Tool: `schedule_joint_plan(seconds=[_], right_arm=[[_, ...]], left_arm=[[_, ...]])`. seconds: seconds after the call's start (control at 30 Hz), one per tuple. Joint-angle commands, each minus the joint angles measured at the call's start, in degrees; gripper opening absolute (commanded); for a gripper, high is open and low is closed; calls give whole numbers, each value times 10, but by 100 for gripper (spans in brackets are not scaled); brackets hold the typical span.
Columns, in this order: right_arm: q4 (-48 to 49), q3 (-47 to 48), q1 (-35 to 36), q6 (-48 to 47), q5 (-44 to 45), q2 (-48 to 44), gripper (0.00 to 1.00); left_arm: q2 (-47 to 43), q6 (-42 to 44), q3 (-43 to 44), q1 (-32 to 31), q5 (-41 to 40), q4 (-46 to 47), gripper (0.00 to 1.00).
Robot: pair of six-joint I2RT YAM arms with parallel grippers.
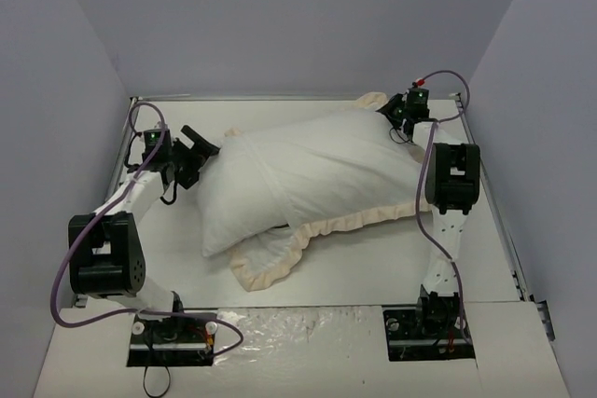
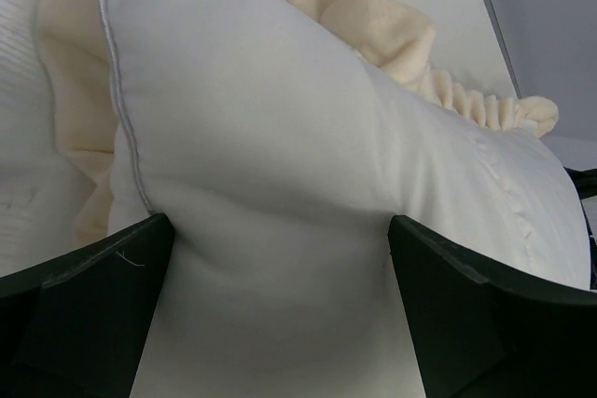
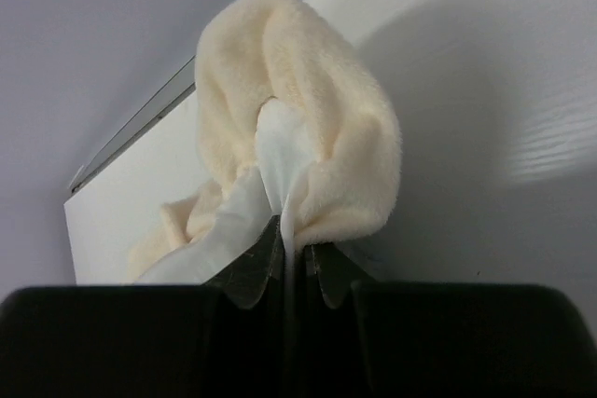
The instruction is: Remove the pillowcase from the pillow
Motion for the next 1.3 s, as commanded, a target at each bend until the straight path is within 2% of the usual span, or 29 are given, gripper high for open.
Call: schedule_joint_plan(seconds=[0.0,0.2,0.33,0.4,0.5,0.63,0.7,0.83,0.97,1.03,1.07,1.1,1.2,1.23,1.27], right_arm=[[88,-46,0,14,-116,-84,0],[236,-125,-33,-4,-269,-209,0],[257,-203,-49,-59,-367,-283,0],[254,-238,-51,-83,-382,-325,0],[221,-293,-49,-135,-398,-379,0],[75,-315,-30,-262,-398,-441,0],[41,-325,-22,-317,-398,-469,0],[19,-347,-17,-334,-392,-505,0],[10,-346,-17,-339,-393,-523,0],[9,-345,-17,-340,-394,-533,0],[8,-343,-18,-340,-393,-538,0],[6,-342,-18,-341,-391,-541,0],[5,-338,-19,-345,-384,-554,0],[5,-337,-20,-346,-377,-558,0],[4,-336,-20,-346,-373,-564,0]], left_arm=[[-9,-14,-2,-17,25,66,100],[-75,-21,-42,-13,19,119,97],[-167,-13,-78,0,-10,123,95],[-212,-6,-96,12,-26,104,94],[-252,0,-117,16,-48,81,94],[-306,0,-167,19,-67,76,94],[-314,1,-178,20,-74,94,94],[-293,0,-176,29,-53,122,94],[-255,8,-147,29,-30,107,94],[-234,16,-131,29,-18,102,100],[-228,17,-128,29,-5,101,92],[-222,17,-125,29,3,107,72],[-222,10,-125,30,24,130,36],[-225,10,-121,31,25,129,10],[-229,8,-118,34,18,118,3]])
